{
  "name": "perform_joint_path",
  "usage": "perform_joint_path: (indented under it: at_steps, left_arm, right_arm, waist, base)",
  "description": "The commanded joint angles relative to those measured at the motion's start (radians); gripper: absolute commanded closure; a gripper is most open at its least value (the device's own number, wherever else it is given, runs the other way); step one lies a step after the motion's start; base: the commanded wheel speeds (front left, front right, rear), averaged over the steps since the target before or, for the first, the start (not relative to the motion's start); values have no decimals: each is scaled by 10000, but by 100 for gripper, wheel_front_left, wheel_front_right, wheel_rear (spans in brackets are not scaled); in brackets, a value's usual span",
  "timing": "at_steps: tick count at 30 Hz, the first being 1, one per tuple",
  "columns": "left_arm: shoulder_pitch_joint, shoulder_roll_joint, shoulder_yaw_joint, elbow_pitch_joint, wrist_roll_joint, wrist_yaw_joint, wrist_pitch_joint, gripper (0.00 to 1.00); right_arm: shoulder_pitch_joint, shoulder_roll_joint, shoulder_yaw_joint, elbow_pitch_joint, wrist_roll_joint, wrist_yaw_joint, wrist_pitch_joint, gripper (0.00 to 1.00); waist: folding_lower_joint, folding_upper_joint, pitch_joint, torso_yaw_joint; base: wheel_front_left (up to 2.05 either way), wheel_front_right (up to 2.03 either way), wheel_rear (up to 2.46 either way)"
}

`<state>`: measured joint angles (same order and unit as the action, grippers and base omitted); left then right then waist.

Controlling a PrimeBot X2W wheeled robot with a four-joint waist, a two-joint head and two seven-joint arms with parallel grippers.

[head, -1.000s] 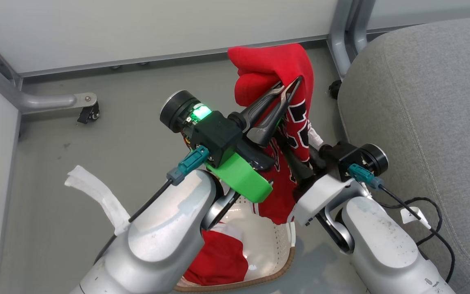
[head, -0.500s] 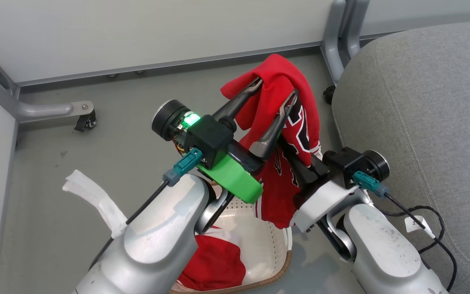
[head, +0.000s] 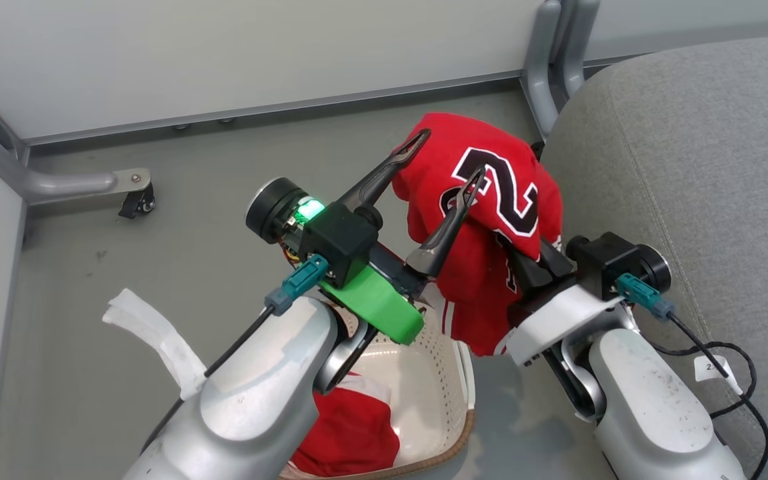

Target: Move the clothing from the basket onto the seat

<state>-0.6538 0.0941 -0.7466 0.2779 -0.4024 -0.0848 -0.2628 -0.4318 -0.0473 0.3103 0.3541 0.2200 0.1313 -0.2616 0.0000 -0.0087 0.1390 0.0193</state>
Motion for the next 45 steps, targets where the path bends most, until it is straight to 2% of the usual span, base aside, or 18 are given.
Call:
perform_joint_path:
  at_steps: [1,12,28,36,45]
  left_arm:
    - [147,97,-21,44,115,13,-25,0]
    - [311,192,-232,88,114,33,-14,0]
    - [324,395,-578,182,87,25,61,0]
    - [169,438,-672,221,107,51,54,0]
    - [-9,431,-808,192,138,19,87,0]
  right_arm:
    - [173,-34,-114,-107,-78,-10,-27,100]
    - [719,-34,-1290,-744,-435,-10,-28,100]
    - [1892,-28,-3103,-1578,-287,-10,-28,100]
    - [2380,-28,-3646,-1916,-250,-10,-28,100]
    - [1672,-33,-4048,-2142,-370,-10,-28,100]
  waist:
    - [0,87,27,-126]
    - [0,87,185,-1083]
    - [0,87,516,-3081]
    - [0,87,711,-3408]
    - [0,87,1066,-3213]
  base:
    - [0,0,0]
    - [0,0,0]
    - [0,0,0]
    - [0,0,0]
    - [0,0,0]
